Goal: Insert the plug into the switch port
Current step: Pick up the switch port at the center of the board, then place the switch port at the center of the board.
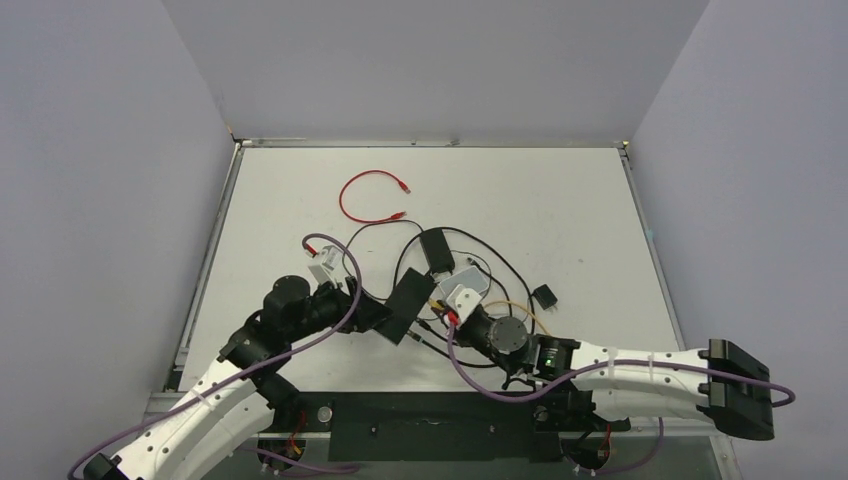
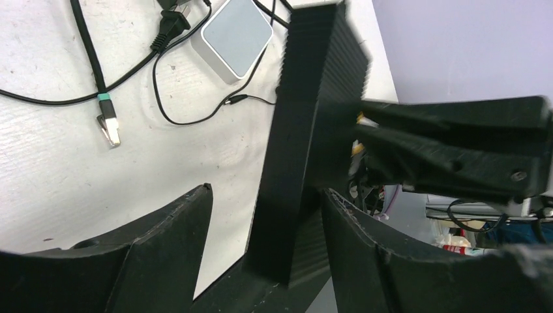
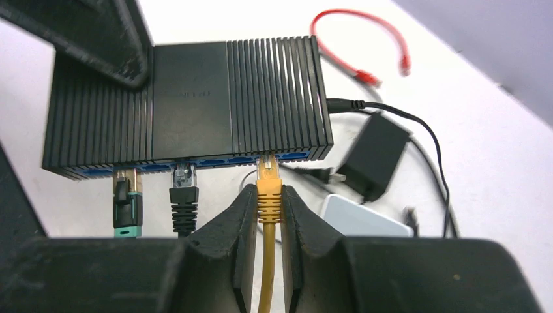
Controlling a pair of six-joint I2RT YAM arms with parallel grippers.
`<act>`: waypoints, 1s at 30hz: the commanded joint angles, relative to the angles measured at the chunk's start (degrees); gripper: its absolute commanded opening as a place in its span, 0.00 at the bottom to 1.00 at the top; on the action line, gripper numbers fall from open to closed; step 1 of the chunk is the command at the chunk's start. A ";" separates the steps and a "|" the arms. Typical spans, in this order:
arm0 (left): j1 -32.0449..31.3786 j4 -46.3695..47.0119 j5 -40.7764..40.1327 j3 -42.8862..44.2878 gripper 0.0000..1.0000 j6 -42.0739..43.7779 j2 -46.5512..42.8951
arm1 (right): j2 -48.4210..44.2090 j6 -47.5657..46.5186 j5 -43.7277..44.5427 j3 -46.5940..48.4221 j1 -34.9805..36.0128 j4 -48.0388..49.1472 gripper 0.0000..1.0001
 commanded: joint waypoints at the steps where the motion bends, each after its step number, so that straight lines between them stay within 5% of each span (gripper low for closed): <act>1: -0.10 -3.85 -0.89 3.27 0.60 0.04 -0.42 | -8.12 -4.50 9.77 1.82 -0.51 -0.39 0.00; 12: -0.01 -3.24 -0.99 2.14 0.62 -0.66 -0.92 | -15.02 -10.30 16.32 14.39 -14.40 -9.30 0.00; 30: 0.00 -6.27 -1.55 0.66 0.65 -0.51 -4.87 | -0.06 -13.84 3.66 40.06 -36.59 -13.44 0.00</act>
